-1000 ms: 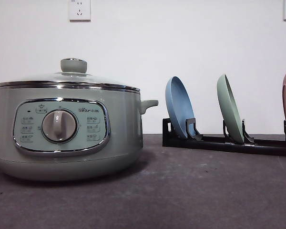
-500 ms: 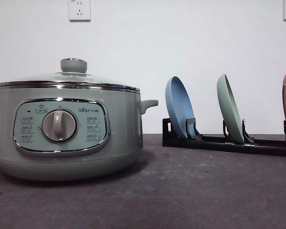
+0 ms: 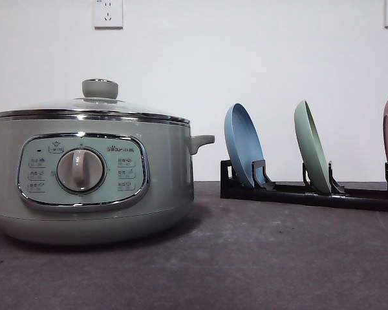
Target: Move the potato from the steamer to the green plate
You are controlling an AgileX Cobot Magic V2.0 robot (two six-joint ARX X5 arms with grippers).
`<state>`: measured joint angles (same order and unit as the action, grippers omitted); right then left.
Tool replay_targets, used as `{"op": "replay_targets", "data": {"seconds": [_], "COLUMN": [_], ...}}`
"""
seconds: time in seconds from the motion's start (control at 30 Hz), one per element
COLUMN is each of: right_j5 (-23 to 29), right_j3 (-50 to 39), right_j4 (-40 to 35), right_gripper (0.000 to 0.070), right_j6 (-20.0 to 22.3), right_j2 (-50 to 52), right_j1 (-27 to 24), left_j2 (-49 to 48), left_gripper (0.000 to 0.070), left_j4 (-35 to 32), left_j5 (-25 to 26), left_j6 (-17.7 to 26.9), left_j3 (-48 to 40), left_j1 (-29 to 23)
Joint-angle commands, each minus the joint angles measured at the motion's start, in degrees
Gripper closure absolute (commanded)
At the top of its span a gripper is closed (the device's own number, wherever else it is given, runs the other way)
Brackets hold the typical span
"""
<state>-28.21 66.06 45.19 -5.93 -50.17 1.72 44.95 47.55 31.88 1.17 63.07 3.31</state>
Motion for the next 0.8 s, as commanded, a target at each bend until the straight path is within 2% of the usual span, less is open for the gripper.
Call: {"op": "replay_targets", "data": {"seconds": [0.0, 0.47, 0.77], "right_j5": [0.18, 0.2, 2.62], "right_j3": [2.63, 20.81, 27.15], "right_j4": [-0.57, -1.09, -4.58], "right_gripper": [0.0147, 0.0154, 0.0159], "right_j6": [-1.65, -2.67, -3.32], "right_j2": [-2.13, -24.03, -35.71], "right_j1": [0.09, 0.11, 0.53], "left_j2": [0.35, 0.35, 0.35], "left_gripper": [0.0094, 0.0094, 0.0094], "left_j4": [-0.65, -0.63, -0.63], "left_j5": [0.31, 0.31, 0.31], "left_j6": [0.76, 0.74, 0.75], "left_j3": [1.2, 1.2, 1.2], "left_j1": [0.2, 0.2, 0.2]}}
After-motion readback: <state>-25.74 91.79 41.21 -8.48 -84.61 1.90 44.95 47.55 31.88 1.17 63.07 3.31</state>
